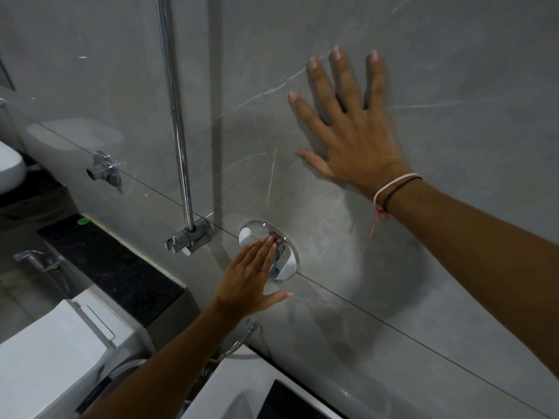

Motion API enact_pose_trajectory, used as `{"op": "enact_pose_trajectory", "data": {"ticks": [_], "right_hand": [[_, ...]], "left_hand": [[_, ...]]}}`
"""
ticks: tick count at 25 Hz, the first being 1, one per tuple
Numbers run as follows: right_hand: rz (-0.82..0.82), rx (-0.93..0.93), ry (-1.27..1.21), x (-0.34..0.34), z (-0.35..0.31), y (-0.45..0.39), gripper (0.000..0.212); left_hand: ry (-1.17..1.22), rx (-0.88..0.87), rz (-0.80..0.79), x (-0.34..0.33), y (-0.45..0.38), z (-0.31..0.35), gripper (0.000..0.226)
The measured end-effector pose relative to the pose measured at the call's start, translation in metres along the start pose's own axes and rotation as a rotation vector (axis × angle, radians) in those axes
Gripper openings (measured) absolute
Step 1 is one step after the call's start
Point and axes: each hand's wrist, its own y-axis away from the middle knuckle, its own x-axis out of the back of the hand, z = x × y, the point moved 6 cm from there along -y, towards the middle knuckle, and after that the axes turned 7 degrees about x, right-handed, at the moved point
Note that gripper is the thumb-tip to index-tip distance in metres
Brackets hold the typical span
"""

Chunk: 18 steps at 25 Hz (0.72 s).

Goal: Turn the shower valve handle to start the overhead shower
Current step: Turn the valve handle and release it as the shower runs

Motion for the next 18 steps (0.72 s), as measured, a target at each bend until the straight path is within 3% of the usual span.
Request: {"op": "enact_pose_trajectory", "data": {"ticks": [6,14,18], "right_hand": [[0.024,-0.003,0.013,-0.002,0.0,0.0,0.095],[0.024,-0.004,0.018,-0.003,0.0,-0.001,0.094],[0.051,-0.004,-0.021,0.0,0.0,-0.002,0.094]], "left_hand": [[-0.053,0.005,-0.024,-0.005,0.0,0.0,0.107],[-0.179,0.068,-0.206,-0.007,-0.001,-0.002,0.111],[-0.195,0.12,-0.178,0.02,0.001,0.003,0.108]]}}
